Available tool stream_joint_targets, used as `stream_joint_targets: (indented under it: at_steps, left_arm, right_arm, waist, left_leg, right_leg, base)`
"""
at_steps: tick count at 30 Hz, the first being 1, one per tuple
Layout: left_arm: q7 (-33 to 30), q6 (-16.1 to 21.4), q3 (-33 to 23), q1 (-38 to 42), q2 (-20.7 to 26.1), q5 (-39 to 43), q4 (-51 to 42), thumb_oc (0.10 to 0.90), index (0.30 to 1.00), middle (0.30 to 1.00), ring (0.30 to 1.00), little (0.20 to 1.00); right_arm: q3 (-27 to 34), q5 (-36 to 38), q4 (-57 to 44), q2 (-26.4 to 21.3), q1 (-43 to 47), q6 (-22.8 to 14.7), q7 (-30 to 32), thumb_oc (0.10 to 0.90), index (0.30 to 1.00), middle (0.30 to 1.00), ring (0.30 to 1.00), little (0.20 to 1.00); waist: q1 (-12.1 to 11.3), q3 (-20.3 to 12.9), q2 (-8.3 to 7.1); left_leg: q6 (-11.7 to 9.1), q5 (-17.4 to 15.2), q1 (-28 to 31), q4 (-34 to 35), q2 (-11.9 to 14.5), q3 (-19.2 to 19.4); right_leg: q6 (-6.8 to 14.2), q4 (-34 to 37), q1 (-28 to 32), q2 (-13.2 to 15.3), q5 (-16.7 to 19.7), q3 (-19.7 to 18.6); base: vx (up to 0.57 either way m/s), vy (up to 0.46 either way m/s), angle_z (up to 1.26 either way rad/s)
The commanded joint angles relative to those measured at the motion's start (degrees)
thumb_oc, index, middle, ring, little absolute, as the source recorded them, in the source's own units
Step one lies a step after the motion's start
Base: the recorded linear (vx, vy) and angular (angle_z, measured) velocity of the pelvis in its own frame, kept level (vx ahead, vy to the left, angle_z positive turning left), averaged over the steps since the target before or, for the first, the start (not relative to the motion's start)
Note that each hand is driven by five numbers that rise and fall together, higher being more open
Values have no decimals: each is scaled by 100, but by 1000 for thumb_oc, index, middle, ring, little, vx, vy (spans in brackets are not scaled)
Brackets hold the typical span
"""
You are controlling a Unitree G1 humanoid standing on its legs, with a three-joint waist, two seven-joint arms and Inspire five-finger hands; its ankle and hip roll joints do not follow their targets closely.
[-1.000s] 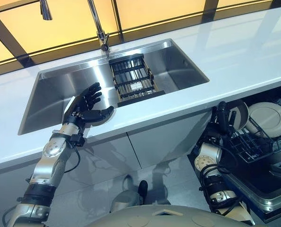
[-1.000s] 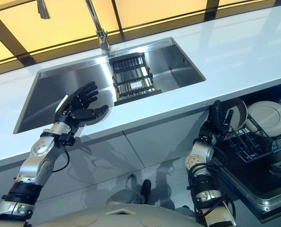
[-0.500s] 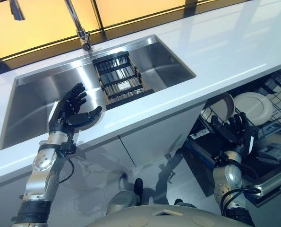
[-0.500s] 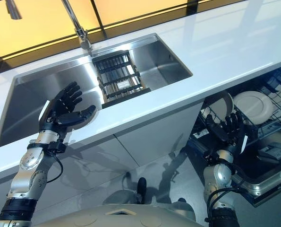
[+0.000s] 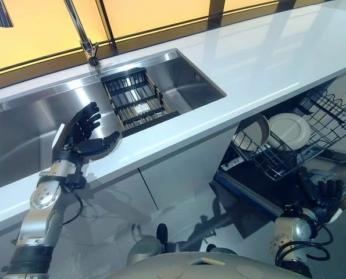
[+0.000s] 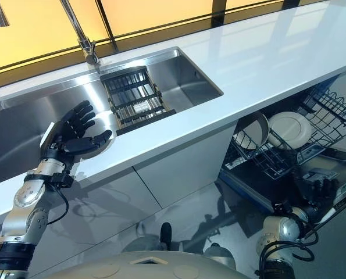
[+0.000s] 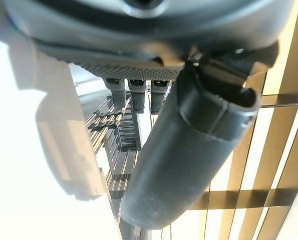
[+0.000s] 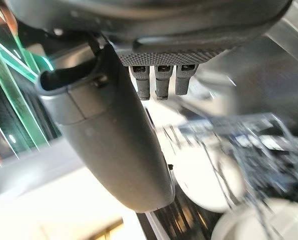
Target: Pick up plates and place into dishwasher.
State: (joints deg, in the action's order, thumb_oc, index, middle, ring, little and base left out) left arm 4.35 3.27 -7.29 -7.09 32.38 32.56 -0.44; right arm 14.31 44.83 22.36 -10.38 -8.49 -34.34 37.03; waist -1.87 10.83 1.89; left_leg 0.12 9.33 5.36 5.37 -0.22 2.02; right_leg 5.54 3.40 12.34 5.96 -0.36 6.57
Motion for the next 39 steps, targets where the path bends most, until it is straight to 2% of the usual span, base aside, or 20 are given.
stream_joint_targets:
  at_steps: [1, 4, 7, 16, 22, 26, 30, 32, 33, 35, 37, 38, 39]
  left_arm:
    - [35, 224, -107, 301, 278, 176, 303, 800, 900, 900, 900, 900]
    - [67, 231, -137, 311, 316, 211, 367, 800, 900, 900, 900, 900]
    - [50, 205, -129, 302, 359, 225, 382, 800, 900, 900, 900, 900]
    - [81, 178, -144, 241, 441, 253, 384, 800, 900, 900, 900, 900]
    - [79, 166, -112, 224, 488, 274, 395, 800, 900, 900, 900, 900]
    - [120, 72, -29, 263, 539, 298, 314, 800, 900, 900, 900, 900]
    - [181, -105, 166, 346, 566, 247, 121, 800, 900, 900, 900, 900]
    - [184, -201, 291, 360, 531, 152, -17, 800, 900, 900, 900, 900]
    - [174, -209, 373, 376, 522, 120, -67, 800, 900, 900, 900, 900]
    - [133, -210, 528, 483, 527, 118, -203, 800, 900, 900, 900, 900]
    - [19, -84, 731, 657, 569, 181, -301, 800, 900, 900, 900, 900]
    - [-76, -48, 820, 808, 592, 220, -347, 800, 900, 900, 900, 900]
    - [-108, 6, 880, 930, 609, 238, -294, 800, 900, 900, 900, 900]
  right_arm:
    - [529, -339, -128, -422, 557, -975, 475, 800, 900, 900, 900, 900]
    - [712, -261, 80, -418, 580, -1144, 711, 800, 900, 900, 900, 900]
    - [816, -517, 337, -464, 595, -1125, 1046, 800, 900, 900, 900, 900]
    - [784, -743, 853, -672, 549, -954, 800, 800, 900, 900, 900, 900]
    - [517, -1667, 1136, -903, 582, -492, 959, 800, 900, 900, 900, 900]
    - [234, -1788, 1527, -1102, 662, -198, 494, 800, 900, 900, 900, 900]
    - [-411, -2211, 1875, -1288, 968, 413, 147, 800, 900, 900, 900, 900]
    - [-813, -2007, 2037, -1301, 1156, 826, -456, 800, 900, 900, 900, 900]
    - [-1003, -1837, 2124, -1325, 1275, 920, -775, 800, 900, 900, 900, 900]
    - [-1265, -563, 2432, -1327, 1634, 1453, -2256, 800, 900, 900, 900, 900]
    - [-1650, 257, 2551, -1371, 2193, 1770, -3574, 800, 900, 900, 900, 900]
    - [-1903, 1112, 2555, -1260, 2480, 2226, -4557, 800, 900, 900, 900, 900]
    - [-2107, 1457, 2527, -1182, 2744, 2532, -4777, 800, 900, 900, 900, 900]
  waist:
    - [128, -82, -41]
    - [108, -73, -27]
    - [68, -52, -9]
    - [-43, 42, 18]
    - [-203, 142, 55]
    - [-359, 213, 85]
    - [-591, 271, 155]
    - [-720, 291, 211]
    - [-781, 313, 259]
    - [-915, 420, 376]
    - [-1061, 613, 509]
    - [-1135, 733, 570]
    - [-1165, 802, 595]
  left_leg:
    - [250, -1283, 427, -255, -408, 115]
    - [252, -1283, 388, -285, -409, 106]
    - [270, -1280, 331, -336, -423, 76]
    - [296, -1279, 106, -554, -453, -20]
    - [293, -1263, -133, -771, -468, -186]
    - [268, -1248, -292, -932, -480, -355]
    - [214, -1180, -394, -1017, -490, -565]
    - [170, -1130, -413, -1017, -495, -677]
    - [138, -1101, -435, -1024, -497, -729]
    - [93, -1050, -516, -1010, -521, -848]
    - [37, -1028, -622, -1003, -567, -973]
    - [19, -1008, -725, -1023, -597, -1019]
    - [4, -1005, -776, -1039, -610, -1030]
  right_leg:
    - [360, -200, -769, -29, 336, 66]
    - [375, -256, -816, -14, 330, 77]
    - [391, -355, -874, 12, 315, 97]
    - [388, -572, -958, 83, 218, 182]
    - [375, -748, -1018, 151, 116, 306]
    - [365, -888, -1046, 215, 36, 413]
    - [314, -955, -994, 261, -30, 576]
    - [280, -982, -955, 277, -66, 665]
    - [266, -1006, -950, 298, -82, 711]
    - [237, -1059, -990, 348, -123, 825]
    - [179, -1092, -1058, 395, -182, 947]
    - [142, -1082, -1124, 408, -179, 1005]
    - [122, -1076, -1157, 408, -178, 1026]
  base:
    - [41, 21, -3]
    - [29, 11, -1]
    - [74, 13, 0]
    - [71, 16, 1]
    - [75, 14, 8]
    - [75, -6, 18]
    - [99, -11, 30]
    - [106, 24, 35]
    - [57, 55, 34]
    - [-42, 62, 35]
    - [-180, 69, 37]
    - [-228, 11, 29]
    - [-255, -42, 23]
